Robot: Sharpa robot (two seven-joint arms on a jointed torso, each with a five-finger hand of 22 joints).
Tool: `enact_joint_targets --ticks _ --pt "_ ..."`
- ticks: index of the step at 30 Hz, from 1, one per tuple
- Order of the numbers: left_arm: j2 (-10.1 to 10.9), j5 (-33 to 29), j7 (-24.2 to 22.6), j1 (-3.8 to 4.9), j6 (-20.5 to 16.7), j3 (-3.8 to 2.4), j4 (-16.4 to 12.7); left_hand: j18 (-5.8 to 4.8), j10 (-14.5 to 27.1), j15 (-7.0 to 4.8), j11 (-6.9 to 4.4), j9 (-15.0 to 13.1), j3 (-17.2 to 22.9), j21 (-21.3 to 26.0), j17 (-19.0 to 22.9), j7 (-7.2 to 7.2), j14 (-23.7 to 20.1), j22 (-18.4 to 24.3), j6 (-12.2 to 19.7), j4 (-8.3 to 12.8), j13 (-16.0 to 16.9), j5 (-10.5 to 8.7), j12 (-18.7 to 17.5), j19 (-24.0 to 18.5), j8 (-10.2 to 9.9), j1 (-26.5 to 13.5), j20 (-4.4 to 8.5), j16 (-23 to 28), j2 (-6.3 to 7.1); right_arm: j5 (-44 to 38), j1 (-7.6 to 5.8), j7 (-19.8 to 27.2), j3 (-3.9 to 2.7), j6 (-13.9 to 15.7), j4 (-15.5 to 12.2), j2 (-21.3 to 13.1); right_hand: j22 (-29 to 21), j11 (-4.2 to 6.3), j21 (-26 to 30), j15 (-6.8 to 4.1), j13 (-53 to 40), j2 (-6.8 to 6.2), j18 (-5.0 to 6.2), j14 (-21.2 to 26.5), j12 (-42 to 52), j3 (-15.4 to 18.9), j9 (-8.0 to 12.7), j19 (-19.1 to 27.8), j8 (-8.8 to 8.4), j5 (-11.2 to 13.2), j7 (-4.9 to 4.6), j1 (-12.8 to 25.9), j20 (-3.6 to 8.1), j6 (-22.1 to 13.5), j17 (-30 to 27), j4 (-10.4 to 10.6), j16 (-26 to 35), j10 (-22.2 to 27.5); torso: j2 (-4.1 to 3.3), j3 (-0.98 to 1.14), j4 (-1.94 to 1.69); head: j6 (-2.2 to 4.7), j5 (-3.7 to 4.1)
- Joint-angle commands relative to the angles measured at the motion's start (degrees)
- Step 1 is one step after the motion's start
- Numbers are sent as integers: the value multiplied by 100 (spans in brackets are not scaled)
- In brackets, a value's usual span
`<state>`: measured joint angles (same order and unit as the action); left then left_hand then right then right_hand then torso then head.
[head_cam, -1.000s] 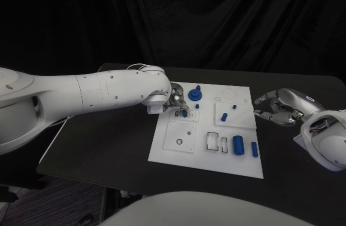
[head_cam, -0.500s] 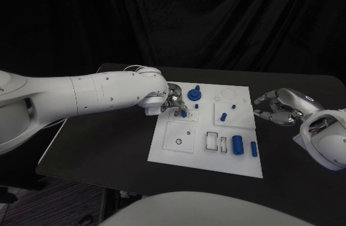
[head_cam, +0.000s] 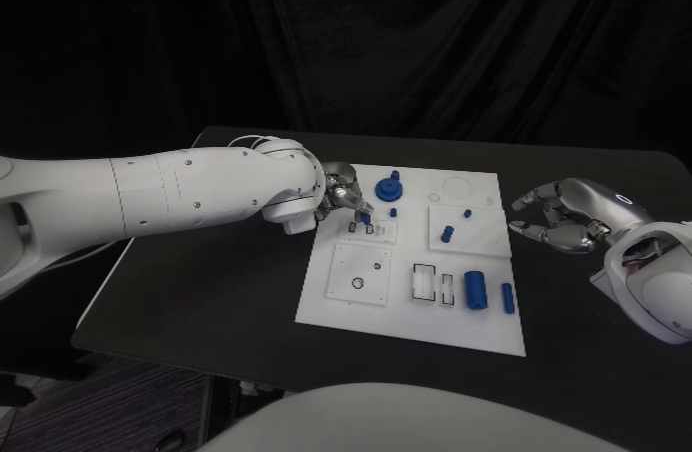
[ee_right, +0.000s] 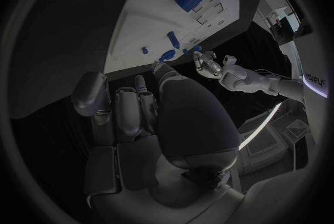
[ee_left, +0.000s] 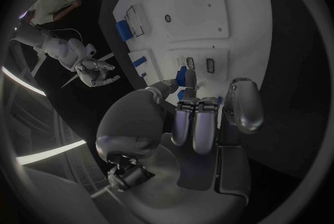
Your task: Assemble the parts on the task board
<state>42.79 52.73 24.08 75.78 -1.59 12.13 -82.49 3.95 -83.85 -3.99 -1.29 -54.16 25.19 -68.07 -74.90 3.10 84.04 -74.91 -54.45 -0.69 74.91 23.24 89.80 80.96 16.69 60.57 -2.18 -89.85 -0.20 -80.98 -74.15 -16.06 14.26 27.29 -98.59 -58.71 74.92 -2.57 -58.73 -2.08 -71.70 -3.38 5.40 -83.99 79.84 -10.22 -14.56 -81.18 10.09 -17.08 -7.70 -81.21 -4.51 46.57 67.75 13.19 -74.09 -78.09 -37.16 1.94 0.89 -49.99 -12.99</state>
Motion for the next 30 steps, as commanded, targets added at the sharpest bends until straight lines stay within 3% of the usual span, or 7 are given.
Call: enact_joint_targets --ticks 1,12,18,23,30 --pt "59 224 -409 -44 -659 -4 -99 87 -615 -21 -4 -7 425 23 -1510 -18 596 -870 -22 394 1509 -9 20 -23 -20 -46 -3 -15 -6 -9 22 -94 -3 21 -20 -23 660 -5 24 41 3 -22 61 -33 -36 -33 5 36 17 -23 3 -54 16 29 -4 0 20 36 -6 -1 -5 -1 -17" --pt "92 678 -666 -471 -1724 -5 -126 81 -615 -18 1 -7 426 -4 -1510 -12 596 -878 -12 384 1509 12 20 -9 -30 -82 -4 -15 2 6 57 -86 -3 35 -40 -58 658 -5 33 41 5 -29 62 -30 -38 -33 8 38 17 -29 2 -55 16 30 -13 -1 27 38 -1 4 -12 -1 18" --pt "47 722 -743 -627 -1951 -5 -68 83 -615 -18 0 -7 430 1 -1510 -14 596 -876 -14 384 1509 20 20 -11 -31 -86 -4 -15 -1 8 66 -89 -3 38 -46 -82 657 -5 36 42 2 -30 63 -30 -37 -34 9 39 17 -31 2 -55 16 31 -12 -2 27 36 4 2 -11 -1 25" --pt "19 732 -760 -714 -1993 -5 -35 79 -615 -19 0 -6 433 -18 -1510 -14 596 -881 -19 374 1509 34 20 1 -34 -110 -3 -15 -3 15 78 -83 -3 40 -46 -86 657 -5 36 42 2 -30 63 -30 -37 -34 9 39 17 -31 2 -55 16 31 -12 -2 27 36 -2 -1 1 -1 0" --pt "25 736 -776 -762 -2027 -5 -29 82 -615 -19 0 -6 434 -7 -1510 -14 596 -878 -22 370 1509 35 20 -3 -35 -118 -3 -15 -3 26 87 -81 -3 35 -41 -87 657 -5 36 42 2 -30 63 -30 -37 -34 9 39 17 -31 2 -55 16 31 -12 -2 27 36 -4 -1 4 -1 -5"
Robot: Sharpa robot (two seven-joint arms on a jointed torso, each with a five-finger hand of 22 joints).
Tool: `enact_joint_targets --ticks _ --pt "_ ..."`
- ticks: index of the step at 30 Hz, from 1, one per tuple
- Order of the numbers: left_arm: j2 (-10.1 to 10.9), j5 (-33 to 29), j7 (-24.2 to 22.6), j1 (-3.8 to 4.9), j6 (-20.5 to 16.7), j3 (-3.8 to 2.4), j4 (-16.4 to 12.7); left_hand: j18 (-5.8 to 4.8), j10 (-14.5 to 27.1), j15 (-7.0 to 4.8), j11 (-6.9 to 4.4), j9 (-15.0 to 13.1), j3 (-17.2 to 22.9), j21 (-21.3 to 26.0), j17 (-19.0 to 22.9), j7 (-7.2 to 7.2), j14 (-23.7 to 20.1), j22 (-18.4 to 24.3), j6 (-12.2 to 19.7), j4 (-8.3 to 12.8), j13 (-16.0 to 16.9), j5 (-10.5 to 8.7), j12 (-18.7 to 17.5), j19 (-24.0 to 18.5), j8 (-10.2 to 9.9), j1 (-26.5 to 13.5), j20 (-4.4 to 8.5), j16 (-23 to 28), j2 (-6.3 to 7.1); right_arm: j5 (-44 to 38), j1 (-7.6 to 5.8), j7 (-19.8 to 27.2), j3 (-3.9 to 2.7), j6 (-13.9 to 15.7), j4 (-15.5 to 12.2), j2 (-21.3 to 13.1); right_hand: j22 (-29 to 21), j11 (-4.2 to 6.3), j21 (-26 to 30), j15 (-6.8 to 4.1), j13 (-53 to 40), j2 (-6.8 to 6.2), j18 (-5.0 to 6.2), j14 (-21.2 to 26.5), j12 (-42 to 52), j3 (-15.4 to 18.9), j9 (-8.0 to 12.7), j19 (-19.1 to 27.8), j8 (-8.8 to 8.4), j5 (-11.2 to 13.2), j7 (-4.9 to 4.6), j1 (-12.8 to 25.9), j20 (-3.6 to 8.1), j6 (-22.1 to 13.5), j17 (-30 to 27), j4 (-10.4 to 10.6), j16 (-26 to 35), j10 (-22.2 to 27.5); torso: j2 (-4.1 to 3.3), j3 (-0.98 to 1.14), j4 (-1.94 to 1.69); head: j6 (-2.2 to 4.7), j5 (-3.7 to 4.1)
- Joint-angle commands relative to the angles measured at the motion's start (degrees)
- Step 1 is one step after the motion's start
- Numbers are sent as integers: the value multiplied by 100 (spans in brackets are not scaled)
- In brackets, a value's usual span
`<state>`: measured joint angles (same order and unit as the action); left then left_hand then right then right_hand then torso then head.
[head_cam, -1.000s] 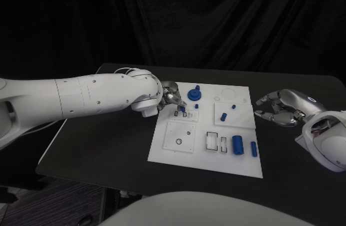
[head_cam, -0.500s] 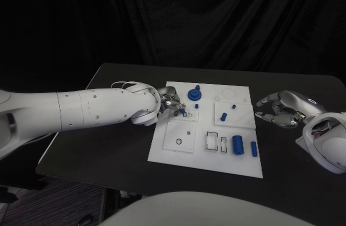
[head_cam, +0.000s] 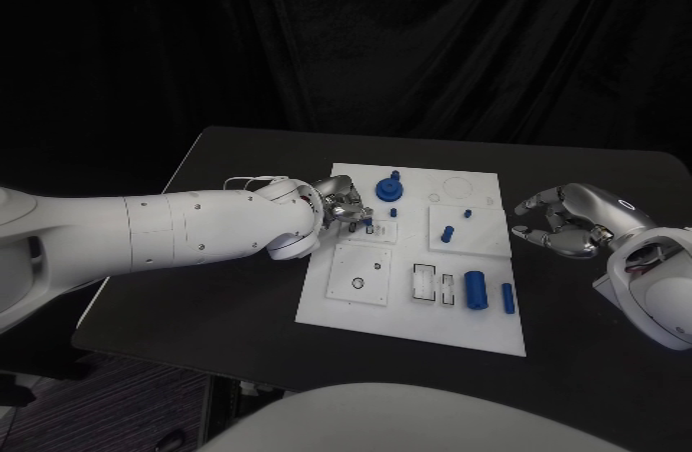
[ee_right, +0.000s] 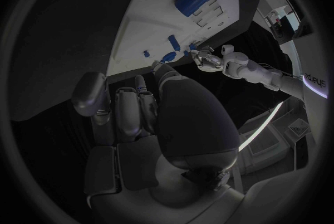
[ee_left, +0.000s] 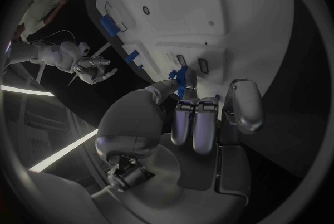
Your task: Assemble the parts on the task board
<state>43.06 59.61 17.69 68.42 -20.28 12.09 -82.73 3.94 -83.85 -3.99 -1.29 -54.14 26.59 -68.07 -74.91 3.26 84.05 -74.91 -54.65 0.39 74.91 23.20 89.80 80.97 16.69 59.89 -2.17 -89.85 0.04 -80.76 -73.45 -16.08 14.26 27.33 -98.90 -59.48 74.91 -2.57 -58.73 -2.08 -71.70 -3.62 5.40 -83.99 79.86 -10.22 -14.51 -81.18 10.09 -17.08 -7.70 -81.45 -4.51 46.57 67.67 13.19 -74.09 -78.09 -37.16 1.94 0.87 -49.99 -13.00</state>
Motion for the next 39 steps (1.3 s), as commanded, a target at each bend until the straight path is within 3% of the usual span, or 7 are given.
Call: enact_joint_targets --ticks 1,4,20,39 --pt "2 49 -132 -29 -149 -1 -9 82 -615 -19 -1 -8 294 -7 -1509 -29 595 -878 -1 262 1509 39 20 -4 -35 -50 -4 -15 -27 7 18 -80 -2 29 -10 -10 658 -5 36 42 3 -6 63 -30 -38 -34 5 39 17 -32 2 -32 16 31 -4 -2 27 36 -1 -2 7 -1 -4" --pt "15 49 -108 -37 -113 -1 -30 83 -615 -20 -1 -7 292 -4 -1509 -29 595 -877 -4 252 1509 39 20 -3 -38 -68 -4 -15 -27 11 20 -82 -2 23 -9 -11 658 -5 36 42 3 -6 63 -30 -38 -34 5 39 17 -32 2 -32 16 31 -4 -2 27 36 -1 -1 -7 -1 10" --pt "127 49 -24 -78 -11 0 -216 82 -615 -20 -1 -5 289 -6 -1509 -30 595 -877 -8 236 1509 26 20 1 -44 -99 -4 -15 -29 76 28 -95 -2 3 -1 -13 657 -5 46 42 9 -15 63 -27 -45 -47 18 41 16 -63 2 -43 15 36 -3 -10 29 40 -3 -1 1 -1 3" --pt "135 49 9 -97 94 0 -211 88 -615 -20 -1 -1 285 21 -1509 -30 595 -869 -6 222 1509 4 20 -8 -53 -126 -4 -15 -30 81 31 -106 -2 -6 5 -9 657 -5 46 42 9 -15 63 -27 -45 -47 18 41 16 -63 2 -43 15 36 -3 -10 29 40 -1 -2 4 -1 -3"
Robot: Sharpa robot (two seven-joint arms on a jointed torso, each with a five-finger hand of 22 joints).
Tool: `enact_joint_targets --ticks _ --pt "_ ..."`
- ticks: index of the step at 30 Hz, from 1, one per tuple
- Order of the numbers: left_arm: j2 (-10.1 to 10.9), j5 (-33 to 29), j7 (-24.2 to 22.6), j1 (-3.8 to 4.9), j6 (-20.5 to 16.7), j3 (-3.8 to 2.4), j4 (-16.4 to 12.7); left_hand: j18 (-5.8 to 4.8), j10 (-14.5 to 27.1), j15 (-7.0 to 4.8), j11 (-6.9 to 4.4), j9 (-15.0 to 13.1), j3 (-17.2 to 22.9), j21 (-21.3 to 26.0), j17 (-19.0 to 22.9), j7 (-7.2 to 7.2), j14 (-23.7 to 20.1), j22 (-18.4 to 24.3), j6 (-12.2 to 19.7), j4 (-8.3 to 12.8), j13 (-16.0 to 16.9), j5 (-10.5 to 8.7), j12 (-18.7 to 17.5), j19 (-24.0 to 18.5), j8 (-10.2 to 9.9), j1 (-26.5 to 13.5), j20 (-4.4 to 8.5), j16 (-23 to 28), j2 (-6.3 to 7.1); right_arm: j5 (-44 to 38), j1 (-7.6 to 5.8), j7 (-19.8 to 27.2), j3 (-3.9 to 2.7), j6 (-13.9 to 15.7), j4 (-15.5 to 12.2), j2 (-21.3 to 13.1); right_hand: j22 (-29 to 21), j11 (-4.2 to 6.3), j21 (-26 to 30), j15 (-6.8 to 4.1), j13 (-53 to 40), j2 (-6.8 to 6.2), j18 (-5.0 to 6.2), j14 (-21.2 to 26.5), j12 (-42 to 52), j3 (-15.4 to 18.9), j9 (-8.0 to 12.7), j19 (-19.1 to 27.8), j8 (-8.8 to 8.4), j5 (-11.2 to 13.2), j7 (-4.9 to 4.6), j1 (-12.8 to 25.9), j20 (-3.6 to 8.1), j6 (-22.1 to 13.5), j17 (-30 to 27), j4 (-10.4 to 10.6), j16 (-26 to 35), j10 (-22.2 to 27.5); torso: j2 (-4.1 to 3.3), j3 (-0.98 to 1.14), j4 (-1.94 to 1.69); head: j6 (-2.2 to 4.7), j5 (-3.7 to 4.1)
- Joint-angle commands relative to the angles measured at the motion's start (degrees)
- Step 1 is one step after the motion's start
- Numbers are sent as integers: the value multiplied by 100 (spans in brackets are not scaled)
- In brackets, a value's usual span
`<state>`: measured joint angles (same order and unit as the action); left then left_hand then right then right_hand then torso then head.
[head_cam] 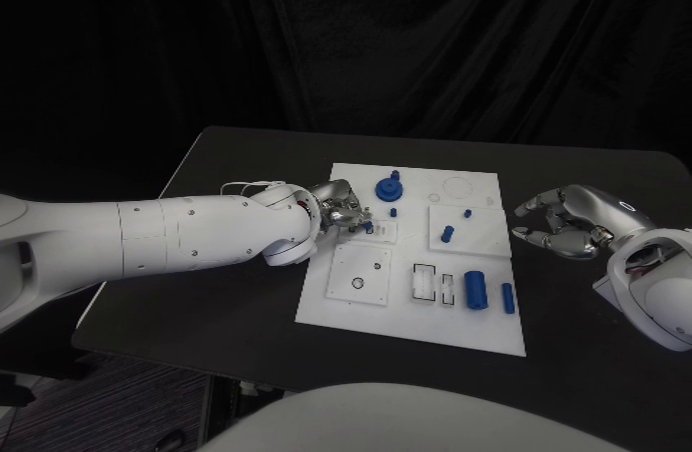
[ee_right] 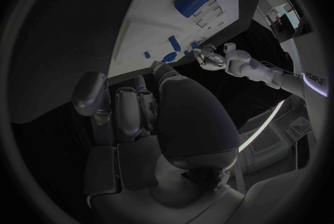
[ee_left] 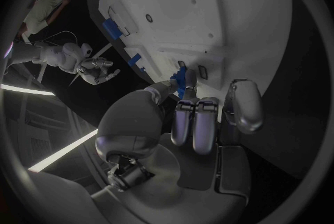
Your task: Assemble the parts on the task board
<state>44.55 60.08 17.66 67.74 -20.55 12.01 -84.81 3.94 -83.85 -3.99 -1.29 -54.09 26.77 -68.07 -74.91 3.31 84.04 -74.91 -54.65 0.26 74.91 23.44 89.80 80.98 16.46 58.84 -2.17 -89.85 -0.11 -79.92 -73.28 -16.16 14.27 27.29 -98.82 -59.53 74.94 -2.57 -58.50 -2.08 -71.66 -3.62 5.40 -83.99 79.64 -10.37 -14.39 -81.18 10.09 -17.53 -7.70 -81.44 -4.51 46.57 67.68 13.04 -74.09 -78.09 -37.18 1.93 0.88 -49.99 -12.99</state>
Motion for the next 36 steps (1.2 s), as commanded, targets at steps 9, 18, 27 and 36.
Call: enact_joint_targets --ticks 9,18,27,36 --pt "18 2 27 -73 154 7 -53 88 -615 -20 -1 -6 268 21 -1509 -35 596 -869 -6 236 1509 -20 20 -9 -30 -21 -4 -15 -15 -4 15 -106 -4 -10 1 -4 654 -5 23 42 5 -15 64 -27 -24 -31 5 41 16 -18 2 -44 15 37 -4 6 29 40 -1 2 -3 -1 20" --pt "37 2 35 -93 171 7 -96 88 -615 -20 -1 -6 268 21 -1509 -35 596 -869 -6 236 1509 -20 20 -9 -30 -21 -4 -15 -15 -4 16 -108 -4 -16 6 0 650 -5 40 42 16 -20 66 -26 -32 -39 15 45 14 -38 1 -48 15 38 -7 3 32 46 7 1 4 -1 8" --pt "48 2 43 -101 187 7 -102 92 -615 -20 -1 -4 269 39 -1509 -35 596 -863 0 230 1509 -33 20 -15 -37 -31 -5 -15 -19 -4 19 -121 -4 -30 5 -7 650 -5 40 42 16 -20 66 -26 -32 -39 15 45 14 -38 1 -48 15 38 -7 3 32 46 3 1 -2 -1 10" --pt "47 2 6 -104 199 7 -104 95 -615 -11 7 10 195 68 -1509 -31 596 -855 -2 124 1509 -295 20 -27 -70 -162 -12 -15 -33 -4 20 -139 -4 -45 4 -8 650 -6 44 42 14 -22 67 -24 -31 -44 21 45 12 -46 0 -49 15 37 -13 2 37 44 0 0 0 -1 4"
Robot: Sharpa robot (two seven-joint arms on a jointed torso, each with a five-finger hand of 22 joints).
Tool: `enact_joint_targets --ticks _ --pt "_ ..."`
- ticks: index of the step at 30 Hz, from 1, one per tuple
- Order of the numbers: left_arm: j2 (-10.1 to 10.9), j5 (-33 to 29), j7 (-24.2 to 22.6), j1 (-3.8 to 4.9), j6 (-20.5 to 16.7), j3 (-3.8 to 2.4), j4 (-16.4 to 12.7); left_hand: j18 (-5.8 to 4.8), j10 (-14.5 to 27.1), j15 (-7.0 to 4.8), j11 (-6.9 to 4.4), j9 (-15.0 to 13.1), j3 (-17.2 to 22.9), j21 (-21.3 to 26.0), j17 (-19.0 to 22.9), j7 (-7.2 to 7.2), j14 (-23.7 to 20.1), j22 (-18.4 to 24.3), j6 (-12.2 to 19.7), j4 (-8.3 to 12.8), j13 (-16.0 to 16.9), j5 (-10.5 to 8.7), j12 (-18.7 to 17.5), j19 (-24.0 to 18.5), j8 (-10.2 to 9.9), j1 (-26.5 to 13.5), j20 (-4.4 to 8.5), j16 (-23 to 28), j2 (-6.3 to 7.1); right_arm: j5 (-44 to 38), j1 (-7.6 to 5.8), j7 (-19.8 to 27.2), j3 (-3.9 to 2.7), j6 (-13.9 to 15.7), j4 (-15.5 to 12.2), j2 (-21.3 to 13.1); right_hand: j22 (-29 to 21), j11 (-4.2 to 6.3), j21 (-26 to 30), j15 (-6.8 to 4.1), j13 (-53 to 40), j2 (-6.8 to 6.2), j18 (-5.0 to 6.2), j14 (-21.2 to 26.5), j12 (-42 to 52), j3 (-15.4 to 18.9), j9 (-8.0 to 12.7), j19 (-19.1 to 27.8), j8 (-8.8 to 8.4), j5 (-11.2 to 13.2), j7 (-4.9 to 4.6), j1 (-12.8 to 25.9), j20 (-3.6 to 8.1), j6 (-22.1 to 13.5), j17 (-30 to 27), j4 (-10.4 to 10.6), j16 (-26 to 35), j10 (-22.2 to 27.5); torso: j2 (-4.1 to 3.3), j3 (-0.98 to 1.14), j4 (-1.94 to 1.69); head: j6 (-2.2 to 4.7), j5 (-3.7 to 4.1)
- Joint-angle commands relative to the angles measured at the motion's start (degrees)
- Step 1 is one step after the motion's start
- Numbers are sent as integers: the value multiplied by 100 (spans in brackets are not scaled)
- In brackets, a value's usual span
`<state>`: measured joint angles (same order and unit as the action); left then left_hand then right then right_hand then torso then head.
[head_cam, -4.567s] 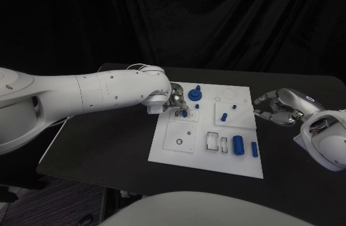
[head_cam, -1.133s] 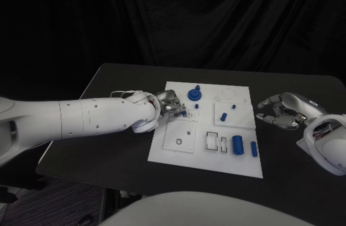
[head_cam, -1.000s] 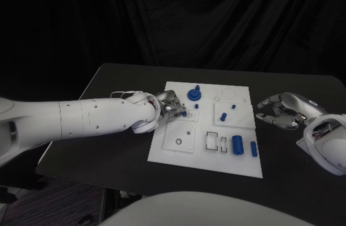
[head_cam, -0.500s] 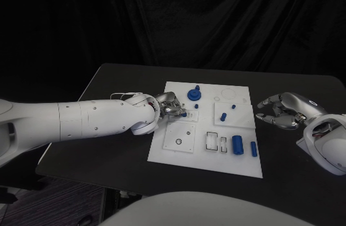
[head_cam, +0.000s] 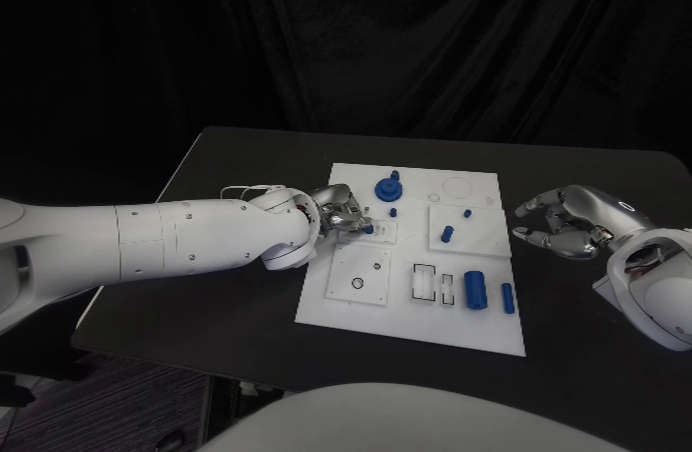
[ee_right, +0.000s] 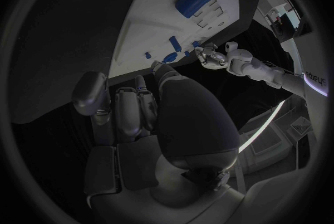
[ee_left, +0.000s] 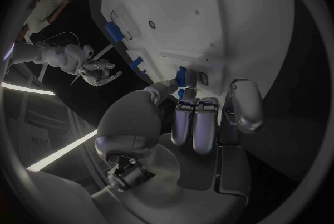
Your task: Assemble the parts on the task board
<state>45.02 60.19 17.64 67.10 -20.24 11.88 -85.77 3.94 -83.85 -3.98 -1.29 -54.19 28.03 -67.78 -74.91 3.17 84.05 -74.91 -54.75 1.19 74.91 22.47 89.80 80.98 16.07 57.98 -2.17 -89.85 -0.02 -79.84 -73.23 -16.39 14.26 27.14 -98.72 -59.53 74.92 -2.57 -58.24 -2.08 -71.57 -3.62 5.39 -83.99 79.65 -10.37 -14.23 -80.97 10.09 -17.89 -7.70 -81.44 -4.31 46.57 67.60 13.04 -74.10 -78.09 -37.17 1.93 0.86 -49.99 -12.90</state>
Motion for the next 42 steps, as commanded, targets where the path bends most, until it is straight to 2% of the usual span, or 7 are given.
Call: enact_joint_targets --ticks 1,2,5,14,27,38,42 --pt "-3 -9 5 -40 174 21 -6 96 -615 -9 8 24 29 46 -1509 -16 595 -853 1 -12 1509 -304 20 -30 -39 -118 -15 -15 -43 -12 16 -116 -2 -31 -5 -8 652 -6 18 42 4 -22 67 -24 -32 -44 5 25 12 -11 0 -49 -6 37 -5 2 37 44 -1 0 2 -1 -6" --pt "-5 -10 6 -40 181 21 -5 95 -615 -1 14 41 -108 57 -1509 -10 595 -851 -19 -158 1509 -652 20 -34 -59 -256 -22 -15 -42 -12 16 -117 -2 -32 -5 -8 652 -6 18 42 4 -22 67 -24 -32 -44 5 25 12 -11 0 -49 -6 37 -5 2 37 44 -2 0 3 -1 -7" --pt "-13 -10 8 -41 197 21 3 98 -615 11 31 84 -388 75 -1509 8 595 -848 -42 -413 1509 -1006 20 -39 -111 -462 -31 -15 -6 -12 16 -118 -2 -36 -4 -7 652 -6 18 42 4 -22 67 -24 -32 -44 5 25 12 -11 0 -49 -6 37 -5 2 37 44 -2 -1 4 -1 -11" --pt "-38 -10 90 -46 311 21 67 110 -615 34 60 213 -1390 141 -1509 32 595 -836 -108 -1263 1509 -1401 20 -55 -296 -778 -55 -15 73 -12 17 -122 -2 -46 -5 -8 651 -7 22 43 6 -24 68 -24 -33 -45 8 26 11 -13 0 -49 -6 36 -3 3 36 45 -2 0 3 -1 2" --pt "-52 -10 192 -54 389 21 134 104 -615 32 55 173 -1815 110 -1509 19 595 -848 -178 -1667 1509 -1454 20 -28 -306 -668 -55 -15 -37 -12 18 -126 -2 -52 -6 -9 651 -7 22 43 6 -24 68 -24 -33 -45 8 26 11 -13 0 -49 -6 36 -3 3 36 45 0 0 7 -1 3" --pt "125 33 -179 -39 -368 20 -128 2 -615 -119 -117 -1249 -2517 -419 -1509 -176 595 -990 -110 -1781 1509 -1180 20 232 633 -143 79 -15 -285 -12 18 -67 -2 44 -39 -49 651 -8 27 43 4 -29 68 -24 -33 -49 16 25 11 -20 -1 -44 -7 39 -2 5 35 42 -1 0 2 -1 32" --pt "279 219 -320 185 -569 20 -275 -34 -615 -143 -146 -1507 -2660 -601 -1509 -210 595 -1038 -60 -1774 1509 -1028 20 302 781 38 109 -15 -316 -6 16 37 -3 209 -43 -43 654 -8 15 43 -5 -27 65 -27 -28 -50 18 21 11 -26 -2 -39 -7 42 8 9 28 35 -1 0 0 -1 59"
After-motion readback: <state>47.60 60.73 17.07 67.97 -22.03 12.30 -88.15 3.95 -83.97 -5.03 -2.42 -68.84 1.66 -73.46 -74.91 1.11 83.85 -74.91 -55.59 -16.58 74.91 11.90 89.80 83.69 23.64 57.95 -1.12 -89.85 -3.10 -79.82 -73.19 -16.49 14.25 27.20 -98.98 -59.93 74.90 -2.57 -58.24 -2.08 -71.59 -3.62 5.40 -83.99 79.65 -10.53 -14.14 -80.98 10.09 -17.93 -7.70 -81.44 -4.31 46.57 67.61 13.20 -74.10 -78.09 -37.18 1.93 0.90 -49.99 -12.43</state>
